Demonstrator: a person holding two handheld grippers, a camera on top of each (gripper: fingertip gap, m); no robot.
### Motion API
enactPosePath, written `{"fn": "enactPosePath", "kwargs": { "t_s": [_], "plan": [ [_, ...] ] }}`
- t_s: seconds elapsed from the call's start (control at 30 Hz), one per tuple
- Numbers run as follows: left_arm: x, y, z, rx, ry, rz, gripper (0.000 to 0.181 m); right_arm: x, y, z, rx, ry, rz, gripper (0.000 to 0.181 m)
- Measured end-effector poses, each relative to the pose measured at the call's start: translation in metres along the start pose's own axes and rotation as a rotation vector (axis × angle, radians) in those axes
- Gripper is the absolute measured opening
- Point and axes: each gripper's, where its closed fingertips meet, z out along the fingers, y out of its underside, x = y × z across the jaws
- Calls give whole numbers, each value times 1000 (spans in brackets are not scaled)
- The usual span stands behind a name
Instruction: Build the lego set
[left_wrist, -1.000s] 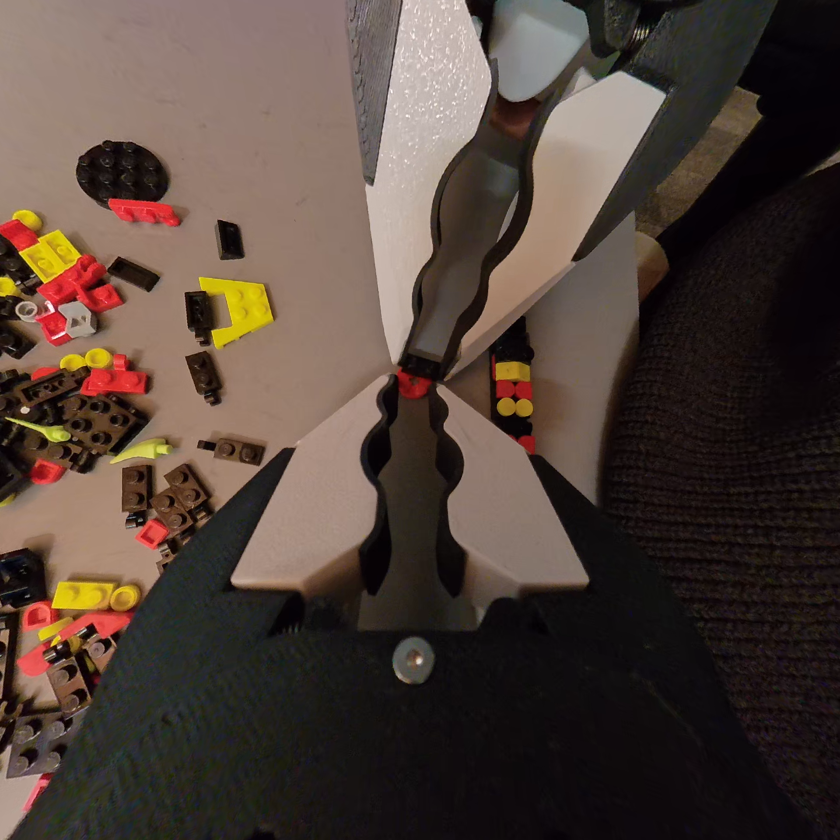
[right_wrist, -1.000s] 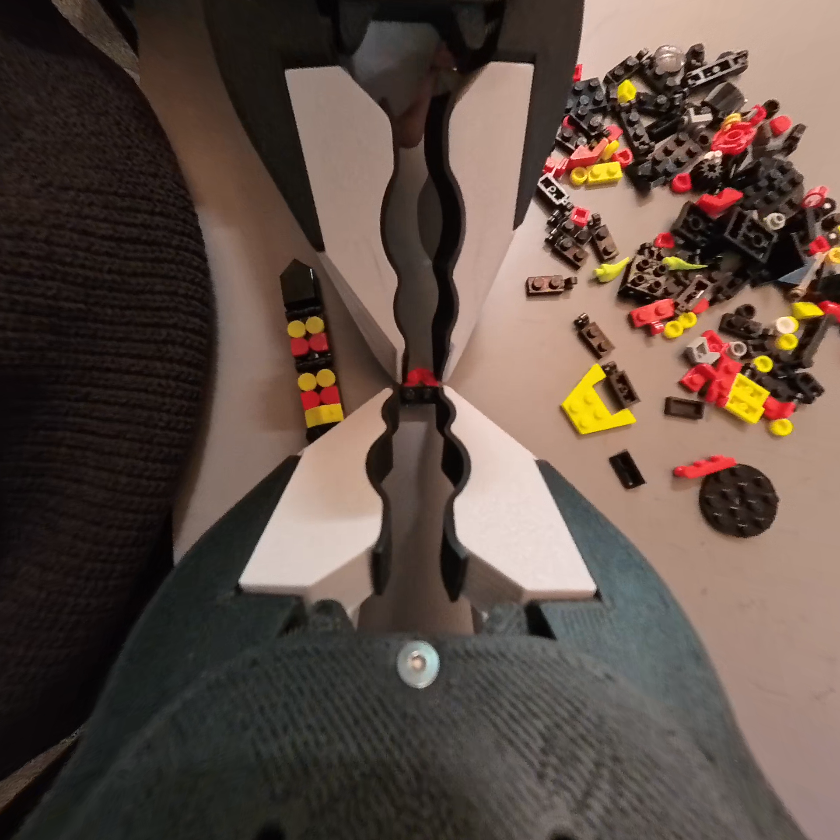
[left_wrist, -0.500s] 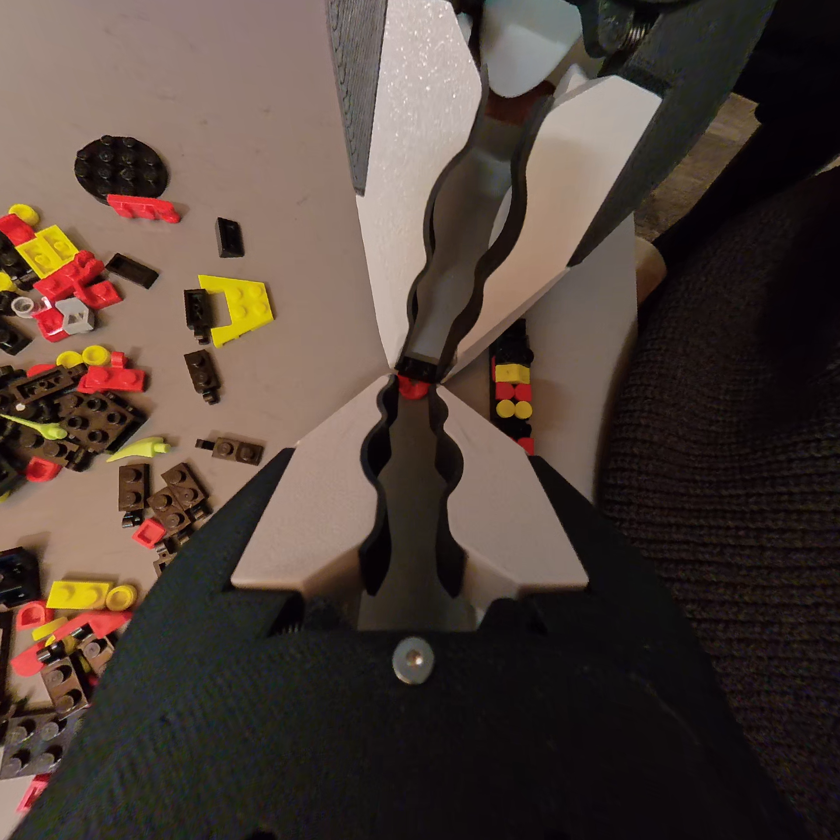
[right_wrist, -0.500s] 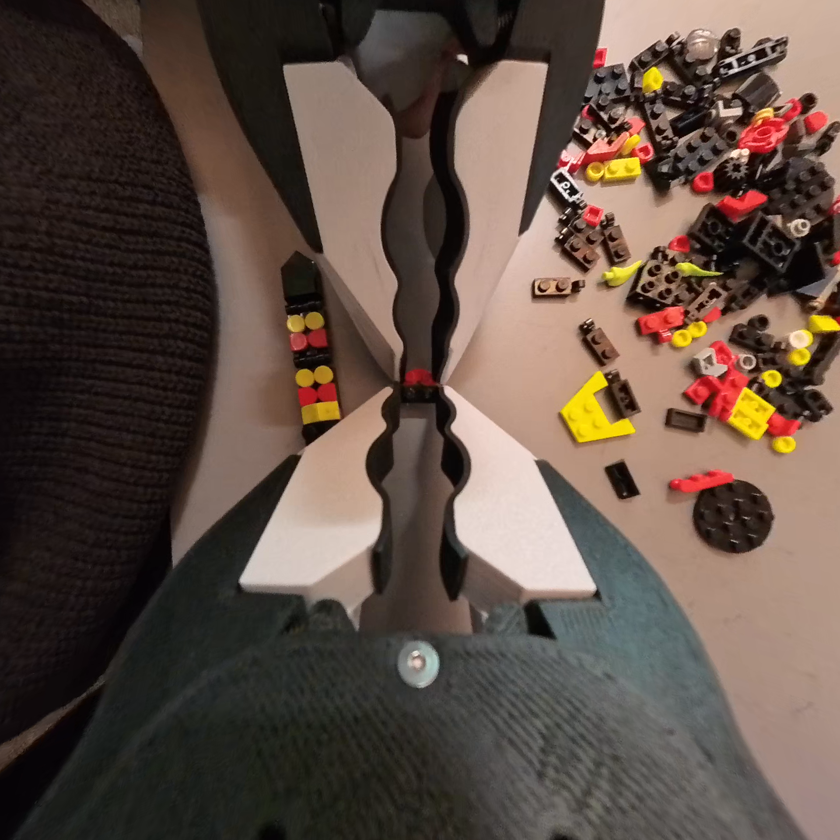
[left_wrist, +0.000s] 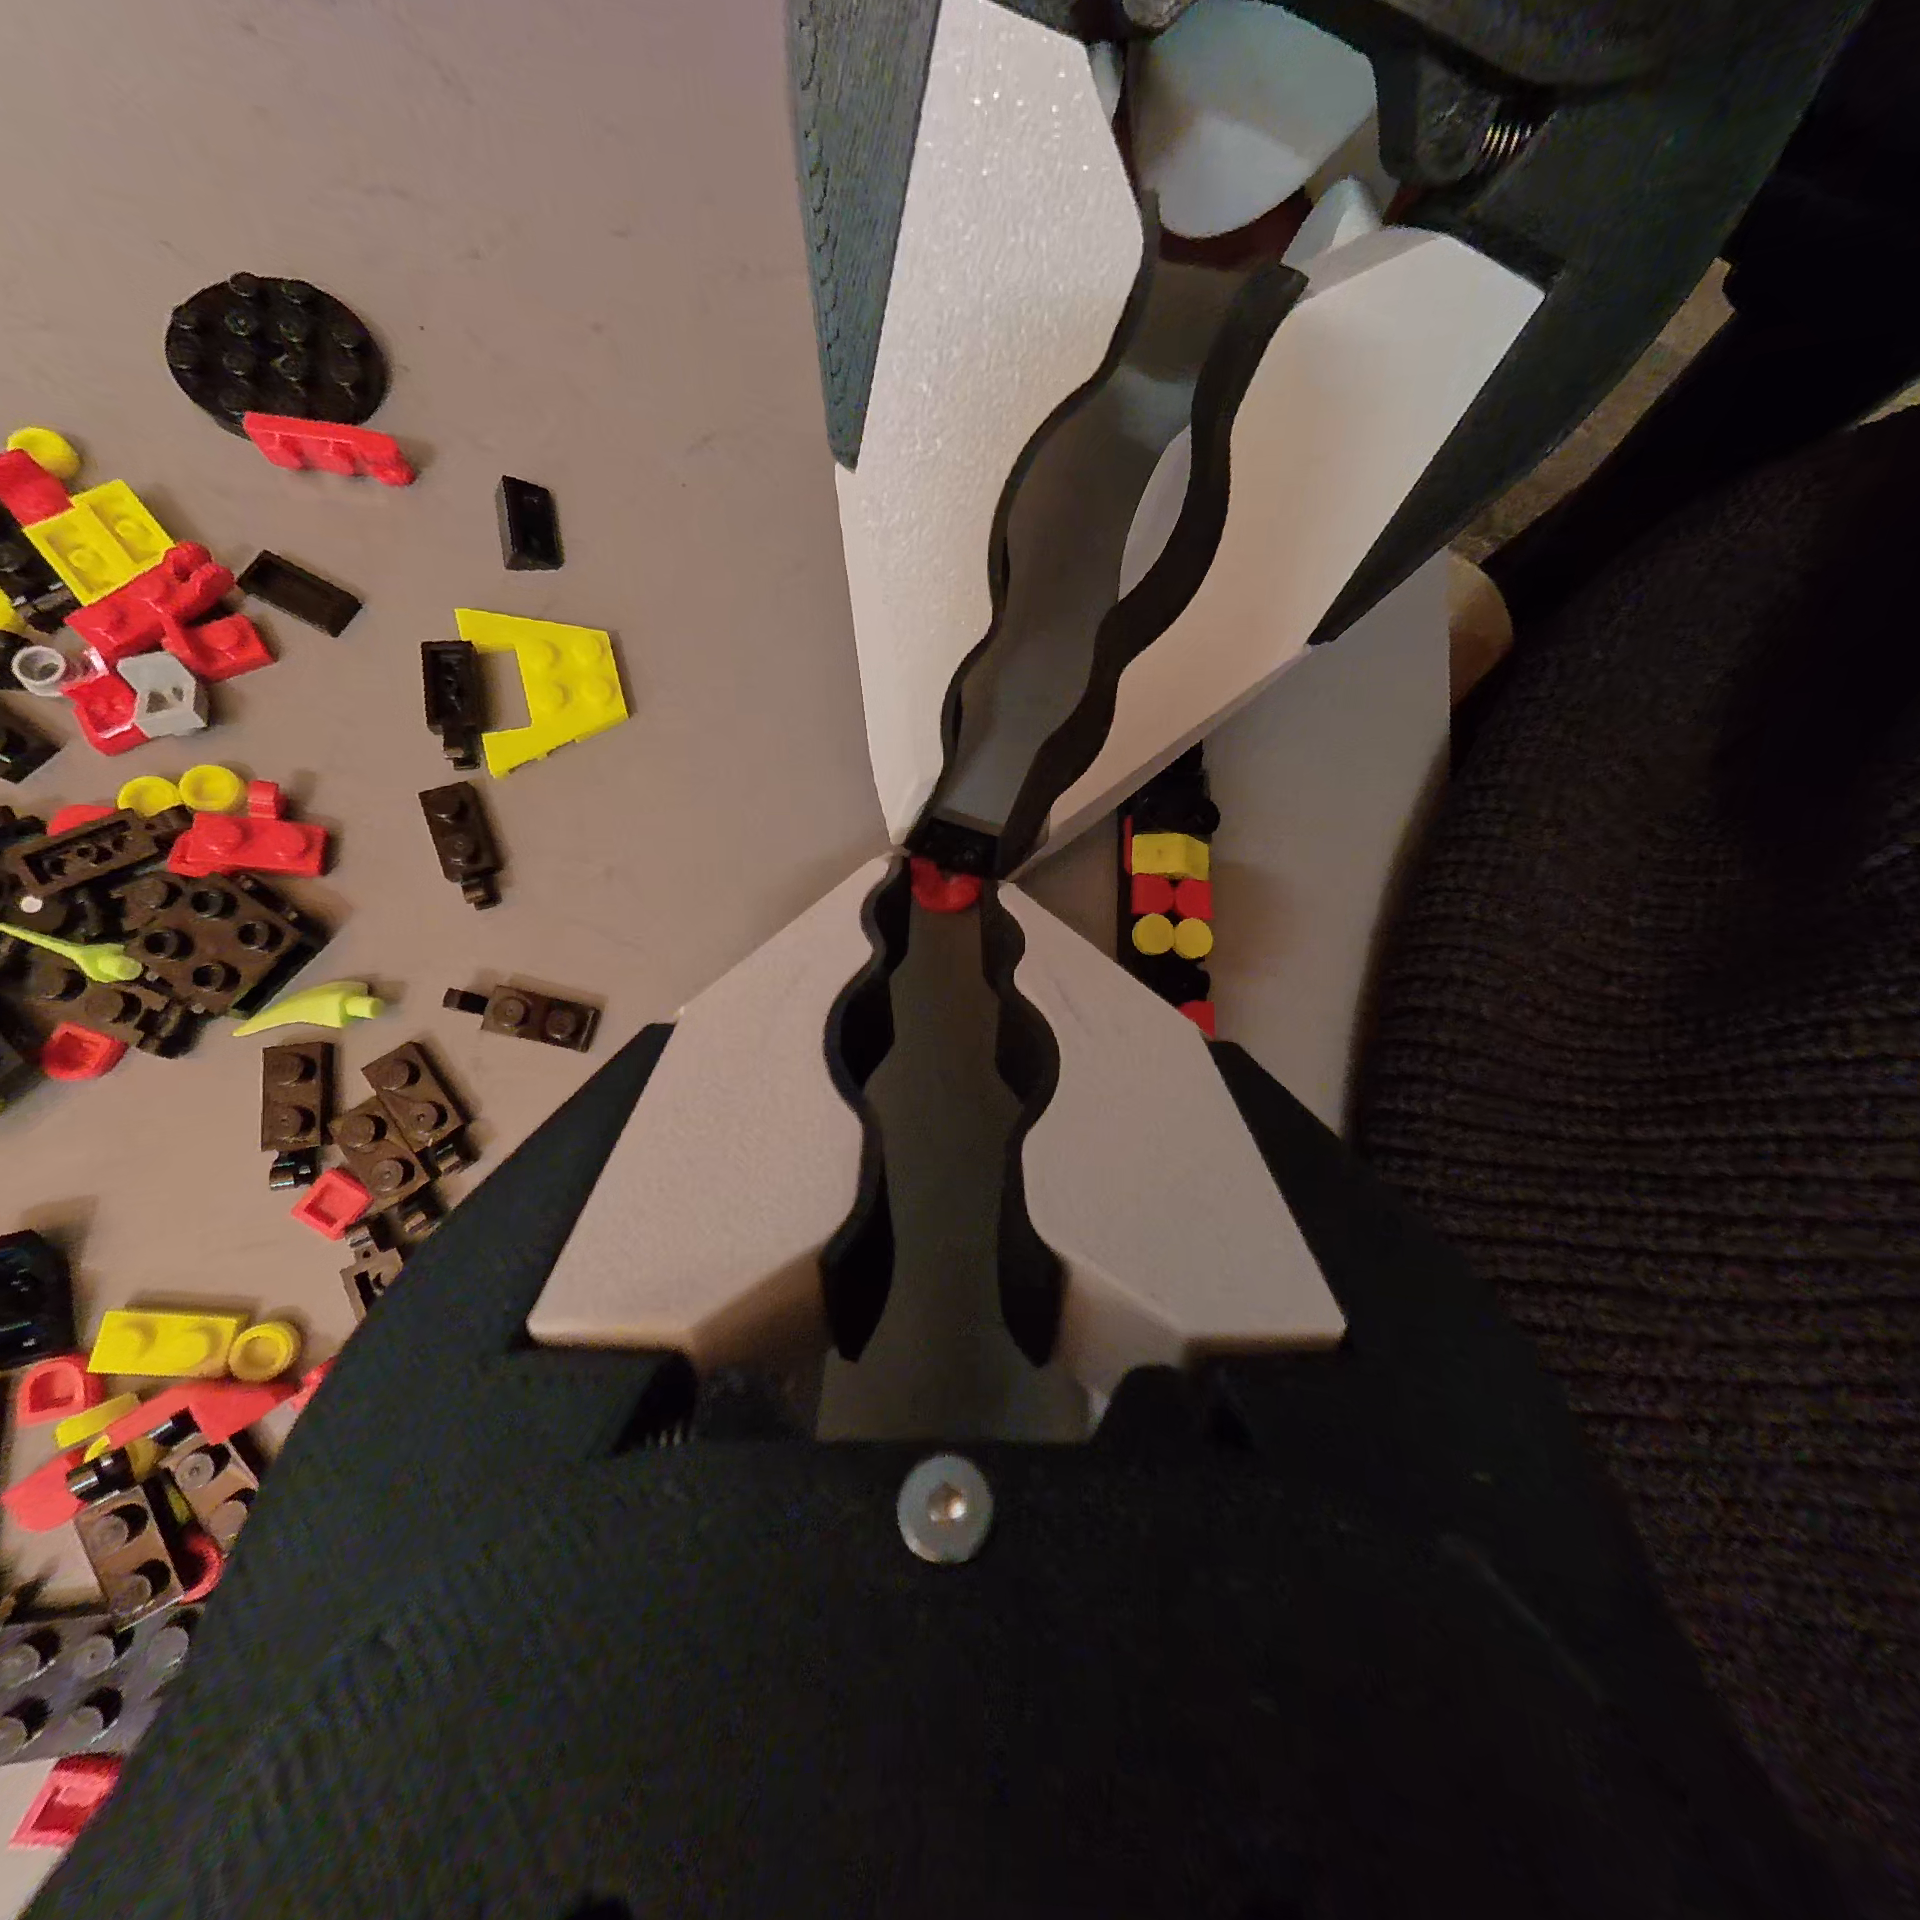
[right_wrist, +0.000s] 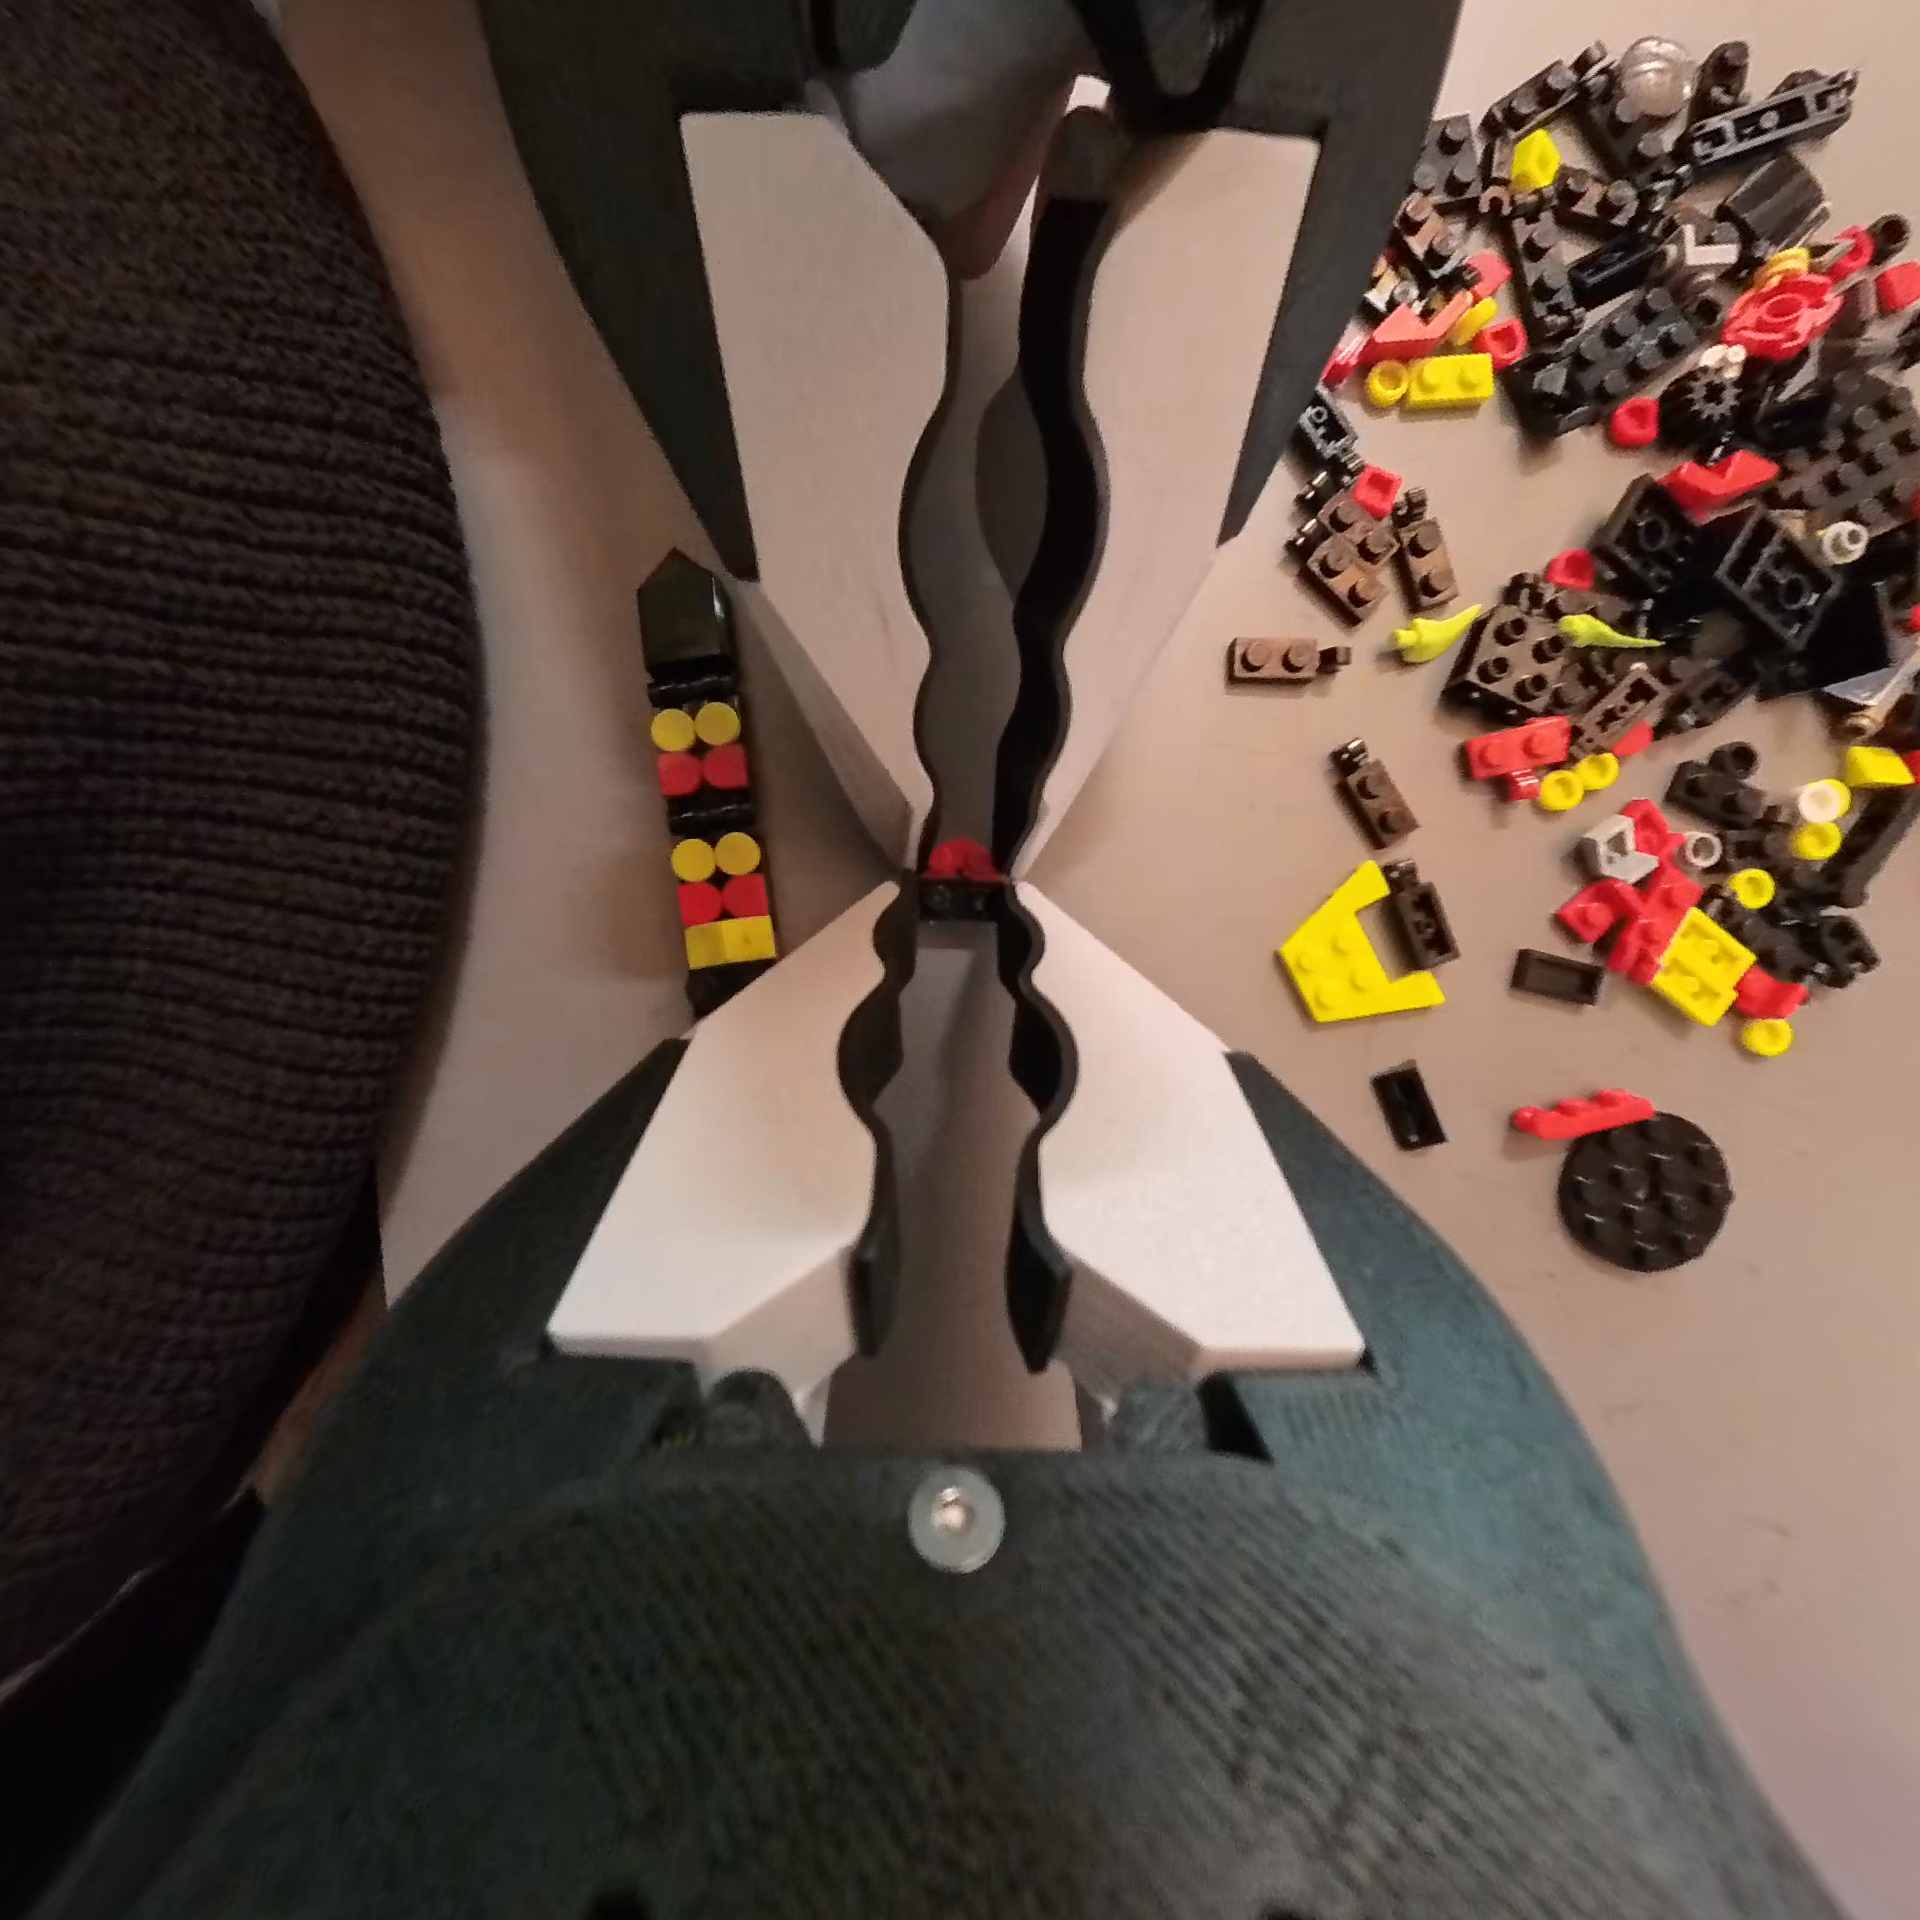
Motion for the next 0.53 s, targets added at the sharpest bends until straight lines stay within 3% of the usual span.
{"fn": "enactPosePath", "kwargs": {
  "t_s": [0.33, 0.43, 0.53],
  "plan": [
    [-2, 0, -1, 5, -4, -7, 11, 3, -2, 0, 74, 10, 28, 16],
    [-5, 0, -1, 12, -11, -22, 10, 9, -10, -7, 158, -14, 105, 33],
    [-11, -1, -3, 21, -34, -38, 10, 20, -15, -19, 241, 9, 147, 32]
  ]
}}
